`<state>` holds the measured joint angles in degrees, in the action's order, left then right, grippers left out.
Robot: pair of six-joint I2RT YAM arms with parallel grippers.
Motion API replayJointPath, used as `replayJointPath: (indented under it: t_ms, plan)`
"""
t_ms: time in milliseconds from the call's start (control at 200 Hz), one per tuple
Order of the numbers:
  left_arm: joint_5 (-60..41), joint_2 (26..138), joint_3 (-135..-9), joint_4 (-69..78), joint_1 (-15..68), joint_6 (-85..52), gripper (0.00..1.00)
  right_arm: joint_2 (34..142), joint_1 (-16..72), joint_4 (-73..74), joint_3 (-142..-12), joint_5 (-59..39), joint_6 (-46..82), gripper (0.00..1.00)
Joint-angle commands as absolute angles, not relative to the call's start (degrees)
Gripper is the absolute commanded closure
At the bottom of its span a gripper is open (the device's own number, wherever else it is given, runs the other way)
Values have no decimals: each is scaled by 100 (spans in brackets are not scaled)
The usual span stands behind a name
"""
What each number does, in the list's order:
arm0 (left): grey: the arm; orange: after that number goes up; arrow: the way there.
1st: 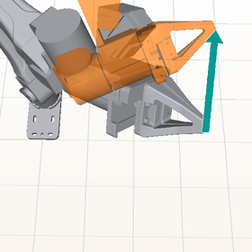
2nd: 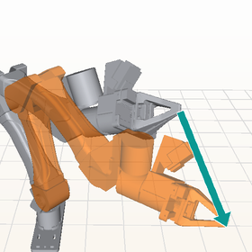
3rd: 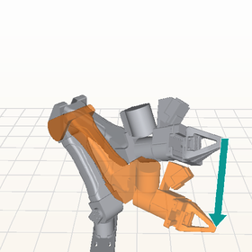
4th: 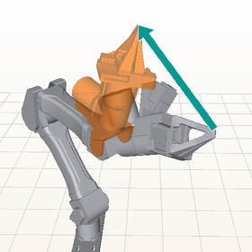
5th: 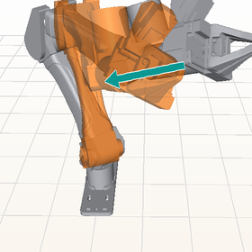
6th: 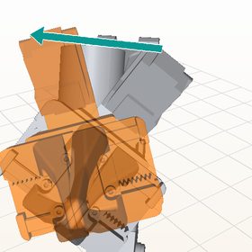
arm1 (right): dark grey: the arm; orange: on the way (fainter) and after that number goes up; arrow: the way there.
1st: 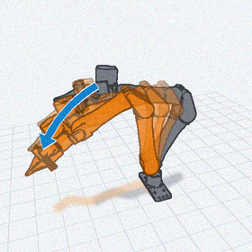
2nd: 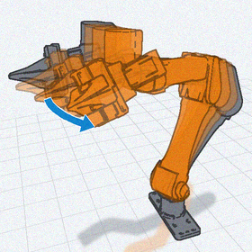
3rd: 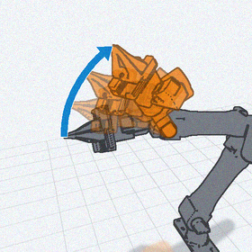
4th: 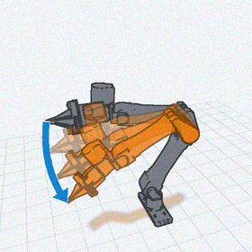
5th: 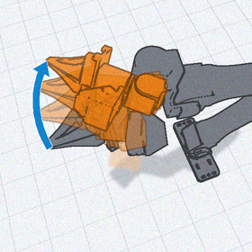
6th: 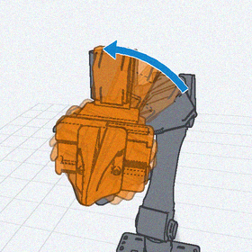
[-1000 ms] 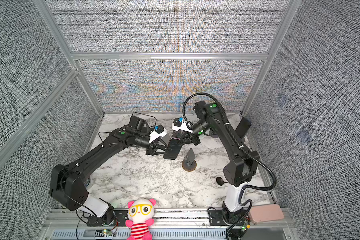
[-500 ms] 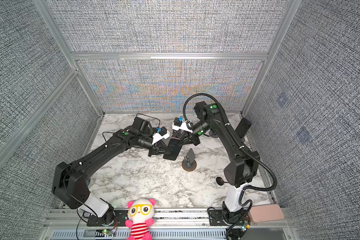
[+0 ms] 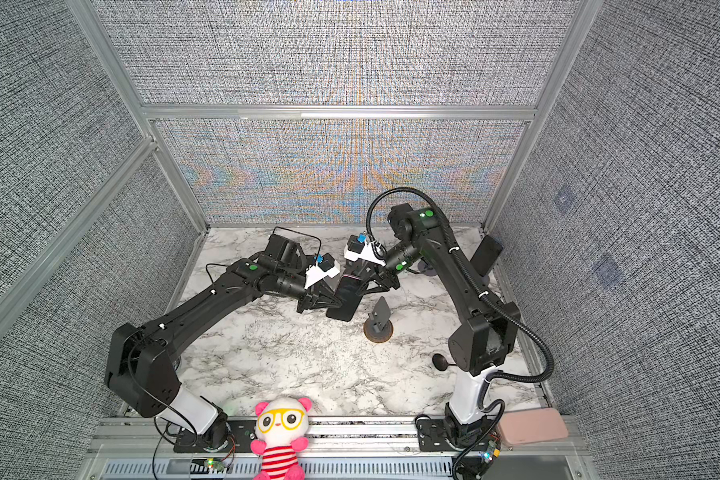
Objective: Remove the phone from the phone stand
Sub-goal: 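Open right gripper and draw right arm back while left gripper holds the phone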
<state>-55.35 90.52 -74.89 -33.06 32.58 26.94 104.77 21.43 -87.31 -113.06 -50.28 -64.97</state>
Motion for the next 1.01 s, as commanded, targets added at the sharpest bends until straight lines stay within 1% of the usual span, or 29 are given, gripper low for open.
replayJointPath:
  t_ms: [0,100,175,270,300,395,540,635,735,875,1000]
  plan:
    - [-5588,9087,-7574,-3270,3261,2620,100,10379,2150,-8624,-11220,-4929,-6390,54]
    - [-5581,9105,-7576,-3262,3263,2593,100,10278,2153,-8479,-11153,-4841,-6258,47]
    - [-5572,9115,-7585,-3263,3262,2558,100,10175,2120,-8312,-11136,-4669,-6062,44]
    - [-5578,9107,-7585,-3234,3261,2438,100,9911,2061,-7806,-10985,-4354,-5538,41]
    - [-5586,9105,-7576,-3189,3261,2375,100,9800,2047,-7502,-10872,-4101,-5150,40]
    - [-5593,9164,-7658,-3218,3261,2250,100,9433,2048,-6660,-10568,-3324,-4125,39]
    - [-5598,9156,-7593,-3060,3252,1681,100,8756,2047,-5836,-9981,-2765,-3195,37]
    - [-5482,8977,-7278,-2667,3252,1178,100,8331,2048,-5416,-9561,-2423,-2796,36]
    - [-5102,8730,-6951,-2416,3218,665,100,7978,2048,-5134,-9236,-1952,-2271,36]
    - [-4904,8549,-6754,-2418,3026,-205,100,7521,2046,-4782,-8771,-1290,-1677,36]
    - [-4717,8539,-6775,-2814,2892,-769,100,7075,2039,-4441,-8291,-777,-1393,36]
